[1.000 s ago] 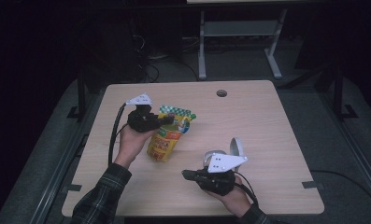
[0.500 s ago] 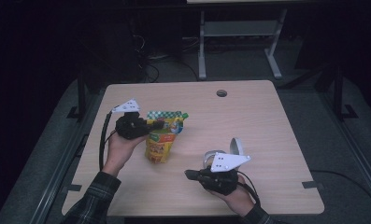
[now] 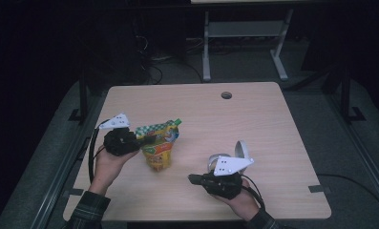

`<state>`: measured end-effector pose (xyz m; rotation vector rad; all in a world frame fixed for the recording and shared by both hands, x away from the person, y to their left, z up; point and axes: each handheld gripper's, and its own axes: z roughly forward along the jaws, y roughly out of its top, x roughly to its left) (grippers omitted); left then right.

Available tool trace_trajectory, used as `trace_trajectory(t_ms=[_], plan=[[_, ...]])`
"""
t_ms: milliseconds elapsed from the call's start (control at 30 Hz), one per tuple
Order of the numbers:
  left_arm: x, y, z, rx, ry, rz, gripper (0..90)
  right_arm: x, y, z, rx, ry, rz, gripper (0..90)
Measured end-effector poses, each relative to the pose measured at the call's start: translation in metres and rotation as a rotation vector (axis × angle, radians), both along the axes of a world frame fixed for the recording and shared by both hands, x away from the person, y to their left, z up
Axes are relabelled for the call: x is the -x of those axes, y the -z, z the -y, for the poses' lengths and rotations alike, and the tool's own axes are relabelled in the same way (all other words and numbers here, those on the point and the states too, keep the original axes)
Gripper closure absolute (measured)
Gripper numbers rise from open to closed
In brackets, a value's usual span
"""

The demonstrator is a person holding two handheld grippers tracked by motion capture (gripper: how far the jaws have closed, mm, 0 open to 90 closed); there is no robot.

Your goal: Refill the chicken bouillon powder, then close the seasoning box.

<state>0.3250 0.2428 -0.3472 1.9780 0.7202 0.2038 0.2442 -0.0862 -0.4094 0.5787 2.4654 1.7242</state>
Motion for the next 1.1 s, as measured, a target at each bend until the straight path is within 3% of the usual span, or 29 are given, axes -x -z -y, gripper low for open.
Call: trace_trajectory(t_ms=[200,533,667,900,1100], plan=[[0.011,0.001,-0.007,-0.024,0.002,-0.005,88.1,-0.001,0.000,0.000,0.004,-0.003,-0.001,90.0],[0.032,0.012,-0.023,-0.023,-0.021,-0.018,84.2,0.001,0.001,0.000,0.015,-0.006,-0.006,89.7],[0.039,0.015,-0.027,-0.024,-0.024,-0.022,74.4,0.005,0.001,0.002,0.021,-0.011,-0.007,89.3],[0.053,0.022,-0.037,-0.082,-0.052,-0.021,48.2,0.012,-0.002,0.012,0.020,-0.012,-0.003,90.0],[0.064,0.036,-0.044,-0.121,-0.061,-0.027,36.6,0.016,0.000,0.026,0.022,-0.002,-0.015,90.0]])
